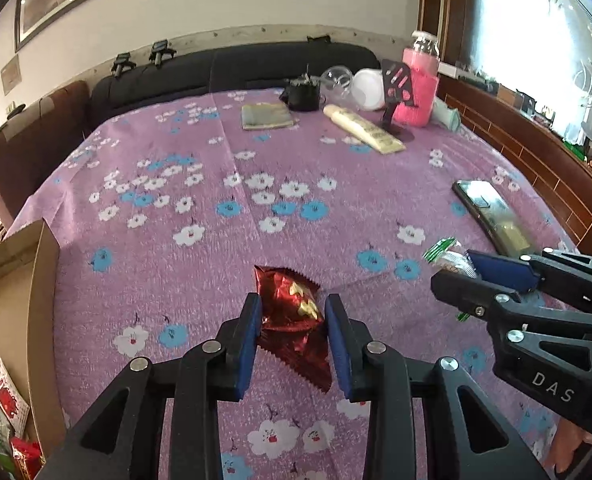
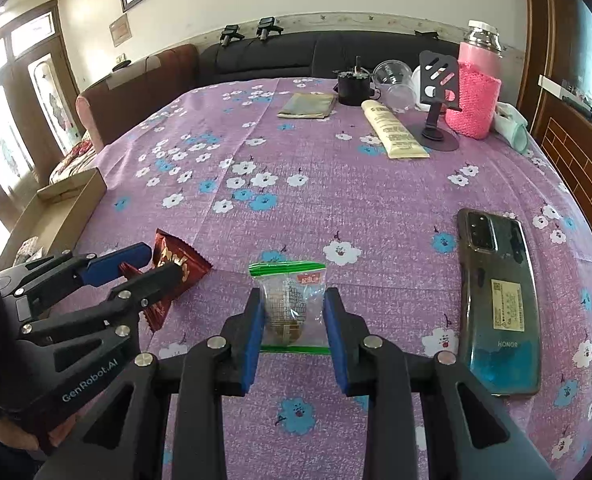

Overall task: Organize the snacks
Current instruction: 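Hold the red packet and zip bag in both grippers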

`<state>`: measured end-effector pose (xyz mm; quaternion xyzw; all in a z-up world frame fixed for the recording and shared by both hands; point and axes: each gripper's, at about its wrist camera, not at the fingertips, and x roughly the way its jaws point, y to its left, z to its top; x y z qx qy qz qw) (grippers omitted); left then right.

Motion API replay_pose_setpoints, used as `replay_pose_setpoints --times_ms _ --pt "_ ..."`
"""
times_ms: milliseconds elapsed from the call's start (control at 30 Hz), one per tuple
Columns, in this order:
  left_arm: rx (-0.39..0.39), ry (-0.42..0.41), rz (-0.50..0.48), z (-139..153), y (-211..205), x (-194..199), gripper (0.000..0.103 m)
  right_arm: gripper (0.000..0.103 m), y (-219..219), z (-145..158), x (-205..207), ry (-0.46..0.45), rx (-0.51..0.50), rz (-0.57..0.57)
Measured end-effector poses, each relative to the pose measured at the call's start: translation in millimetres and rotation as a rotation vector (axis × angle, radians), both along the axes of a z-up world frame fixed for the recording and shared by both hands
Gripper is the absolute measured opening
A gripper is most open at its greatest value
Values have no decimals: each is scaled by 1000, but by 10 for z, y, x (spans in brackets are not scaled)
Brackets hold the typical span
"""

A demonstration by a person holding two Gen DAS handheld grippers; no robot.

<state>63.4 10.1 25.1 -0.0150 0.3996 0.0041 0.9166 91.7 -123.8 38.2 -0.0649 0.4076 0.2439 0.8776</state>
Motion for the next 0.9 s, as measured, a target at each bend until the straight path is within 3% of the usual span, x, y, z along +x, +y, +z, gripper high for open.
replay_pose_setpoints --times_ms 100,167,300,333,400,533,733,900 --pt "-16 50 -3 -67 19 43 46 28 -10 1 11 4 5 -4" --pt "-38 81 -4 -120 34 80 46 28 -24 18 11 2 13 -5" --pt "-30 78 4 -154 22 85 43 28 -26 34 -1 -1 22 -1" --pt "-26 76 12 -153 23 83 37 28 -29 39 -3 -2 24 -1" --pt "-34 68 28 -141 53 76 35 28 -36 48 -9 -3 29 -2" --pt "-31 3 46 -35 80 8 34 28 -53 65 -16 -7 41 -7" --pt "57 -145 70 163 15 -139 34 28 -31 81 -44 -26 45 -1" --pt "107 -218 86 264 -3 -203 34 28 -12 137 -112 -90 49 4"
